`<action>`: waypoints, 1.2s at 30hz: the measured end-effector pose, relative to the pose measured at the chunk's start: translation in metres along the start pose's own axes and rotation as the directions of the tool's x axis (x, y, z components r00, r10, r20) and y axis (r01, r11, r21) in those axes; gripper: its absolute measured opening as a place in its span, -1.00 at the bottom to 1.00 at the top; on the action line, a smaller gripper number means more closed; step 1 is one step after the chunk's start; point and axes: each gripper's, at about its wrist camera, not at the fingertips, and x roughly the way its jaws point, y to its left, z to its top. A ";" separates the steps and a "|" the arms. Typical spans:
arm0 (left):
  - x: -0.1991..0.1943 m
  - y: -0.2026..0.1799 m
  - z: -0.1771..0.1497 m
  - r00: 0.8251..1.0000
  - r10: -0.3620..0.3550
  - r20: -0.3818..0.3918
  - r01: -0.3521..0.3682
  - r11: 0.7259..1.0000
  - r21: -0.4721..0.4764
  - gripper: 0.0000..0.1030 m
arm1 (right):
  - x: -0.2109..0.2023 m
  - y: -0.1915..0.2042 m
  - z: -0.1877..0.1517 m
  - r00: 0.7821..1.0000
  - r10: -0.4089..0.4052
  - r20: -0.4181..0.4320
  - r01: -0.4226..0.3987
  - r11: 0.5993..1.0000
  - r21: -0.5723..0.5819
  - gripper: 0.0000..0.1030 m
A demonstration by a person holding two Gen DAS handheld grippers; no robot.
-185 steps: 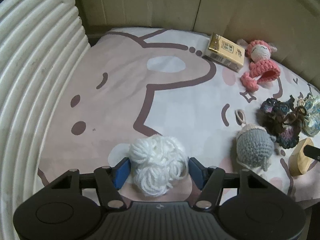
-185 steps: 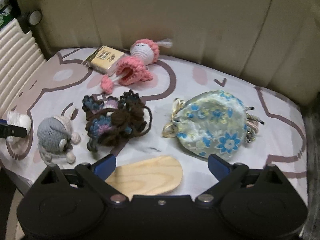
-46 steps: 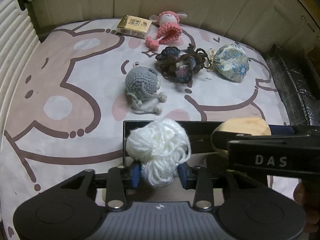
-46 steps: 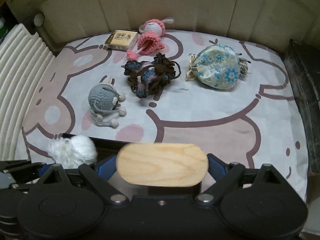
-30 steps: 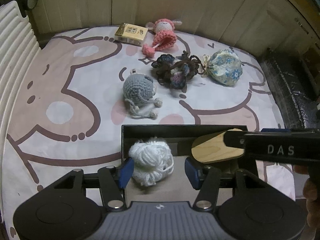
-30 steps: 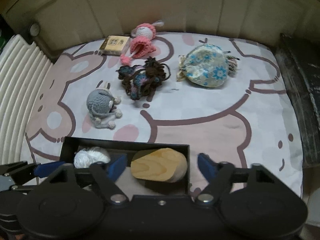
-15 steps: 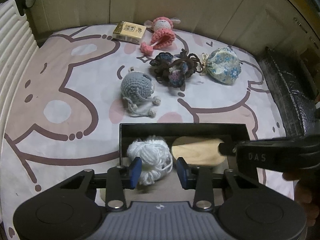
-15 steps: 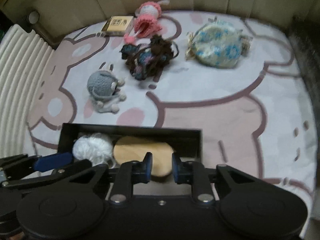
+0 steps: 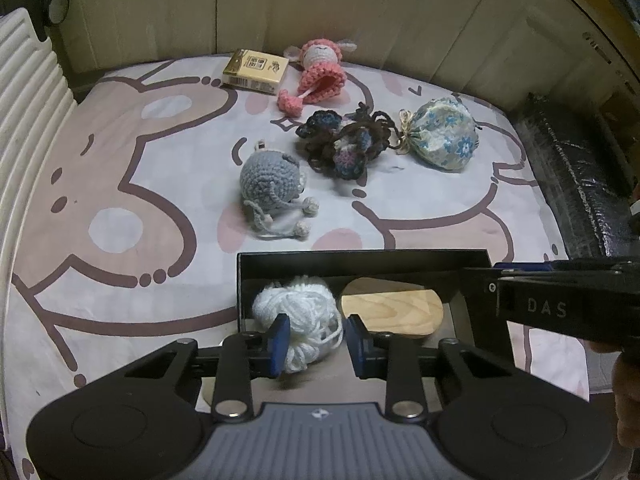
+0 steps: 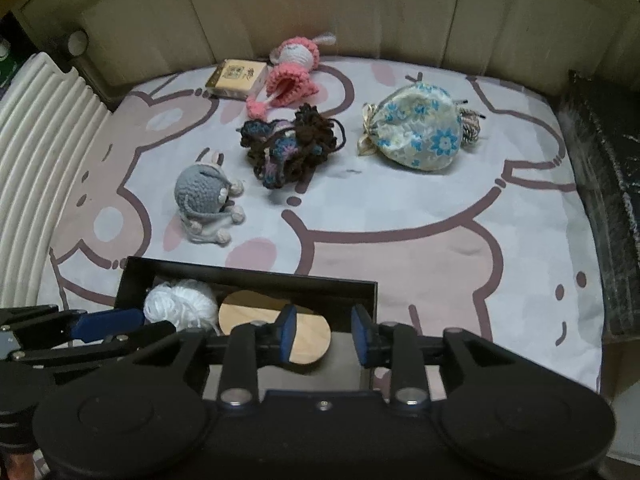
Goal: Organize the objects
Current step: 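Release the yarn ball into the black box with the left tool while the right tool releases the block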
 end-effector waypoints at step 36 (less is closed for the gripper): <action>-0.076 0.004 -0.003 0.973 0.094 0.210 -0.096 0.995 -0.003 0.90 | -0.072 -0.026 -0.023 0.977 -0.031 0.209 0.023 0.999 0.041 0.86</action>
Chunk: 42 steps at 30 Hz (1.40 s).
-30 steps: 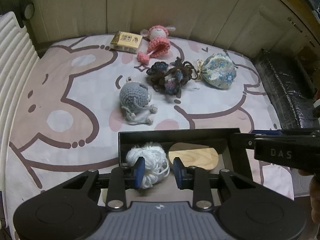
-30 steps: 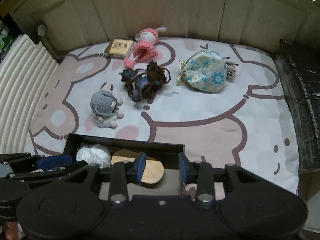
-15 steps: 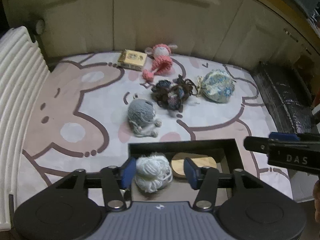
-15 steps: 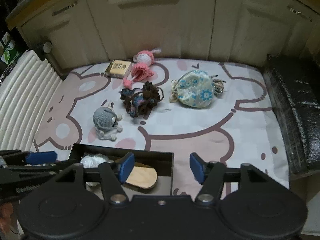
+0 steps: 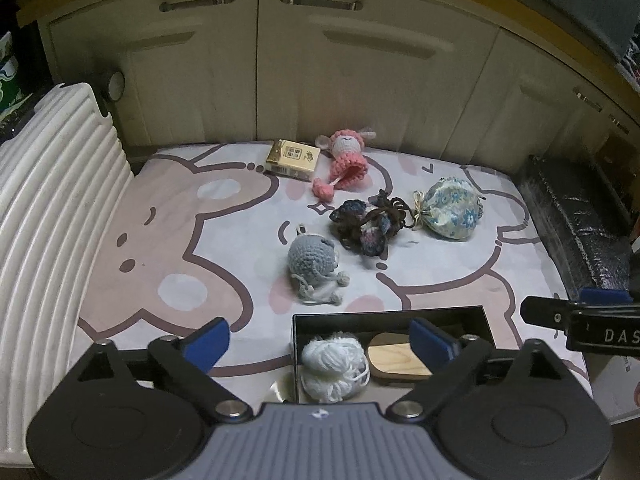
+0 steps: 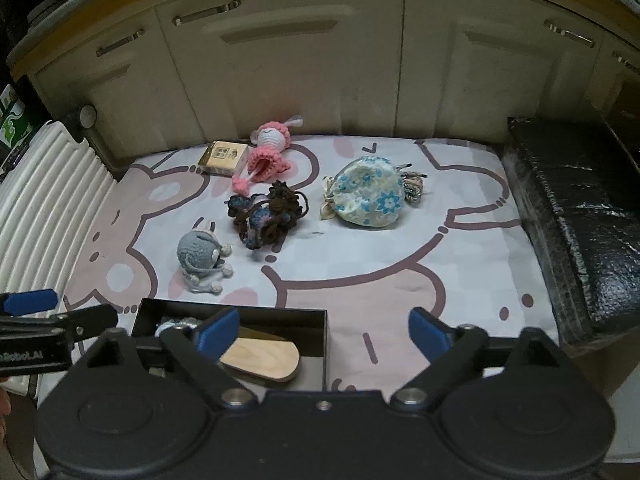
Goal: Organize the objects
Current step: 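Release the yarn ball into the black box with the left tool while the right tool releases the block, then move the right tool toward the blue floral pouch while the left tool approaches the grey crochet mouse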
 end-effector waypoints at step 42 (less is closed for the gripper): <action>0.008 0.025 0.027 0.989 0.062 0.133 -0.061 0.998 -0.008 1.00 | 0.014 -0.025 0.031 0.980 -0.067 0.189 0.051 0.995 0.087 1.00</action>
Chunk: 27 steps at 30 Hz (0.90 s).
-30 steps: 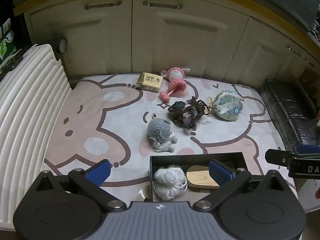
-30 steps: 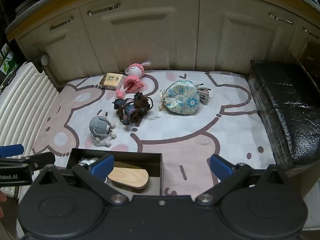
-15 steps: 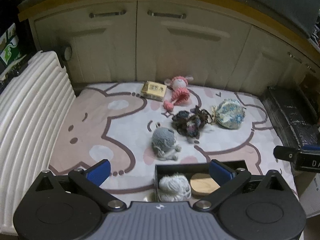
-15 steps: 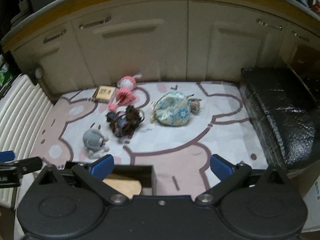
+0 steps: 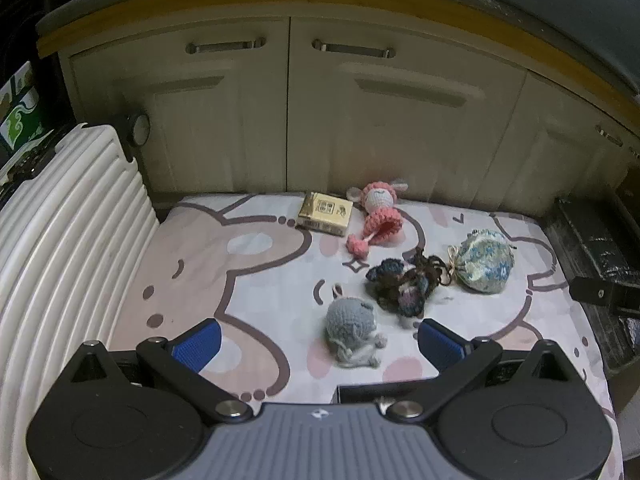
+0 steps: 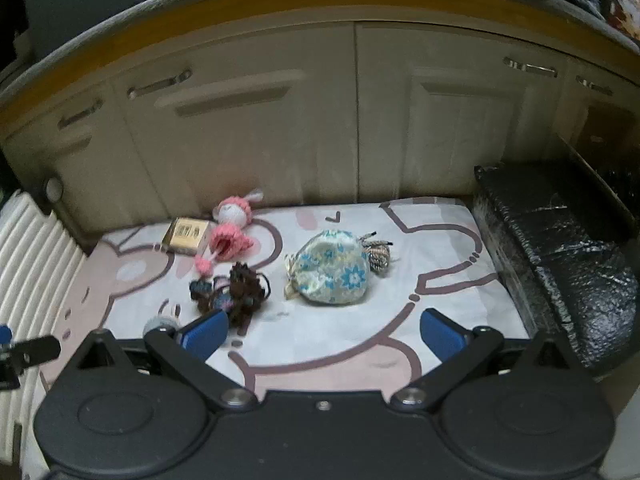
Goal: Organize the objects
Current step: 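Move the right tool toward the blue floral pouch while the left tool approaches the grey crochet mouse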
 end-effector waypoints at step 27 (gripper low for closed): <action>0.089 -0.017 0.011 0.996 -0.082 -0.036 0.087 0.982 0.167 0.88 | 0.094 -0.019 0.022 1.000 -0.008 -0.027 0.010 0.997 0.072 1.00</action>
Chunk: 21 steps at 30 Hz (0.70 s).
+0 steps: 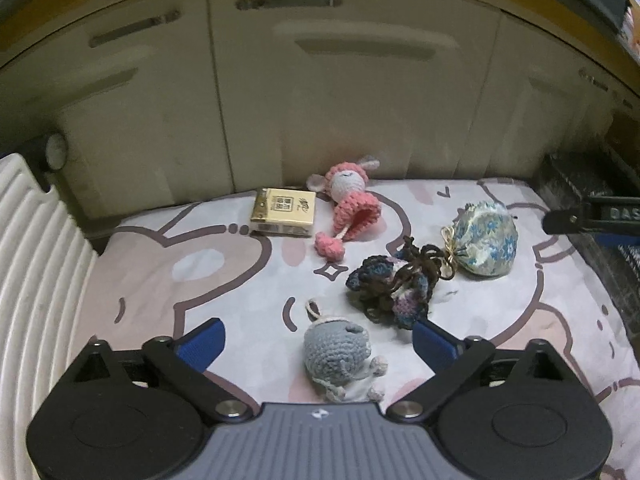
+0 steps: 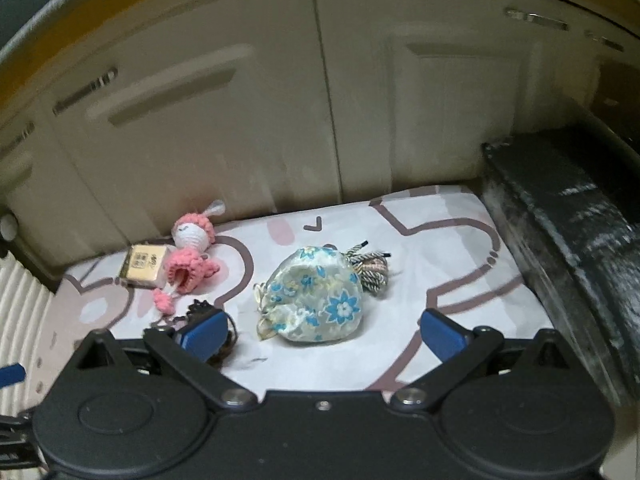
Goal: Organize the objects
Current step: 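Move the right tool toward the blue floral pouch while the left tool approaches the grey crochet mouse, then grasp and lift the floral pouch with the right tool while the left tool grasps the grey mouse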
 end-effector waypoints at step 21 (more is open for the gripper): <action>0.072 0.014 -0.007 0.988 -0.101 -0.118 0.101 0.995 -0.005 0.57 | 0.116 0.022 0.000 0.998 0.043 -0.053 -0.056 0.955 -0.291 1.00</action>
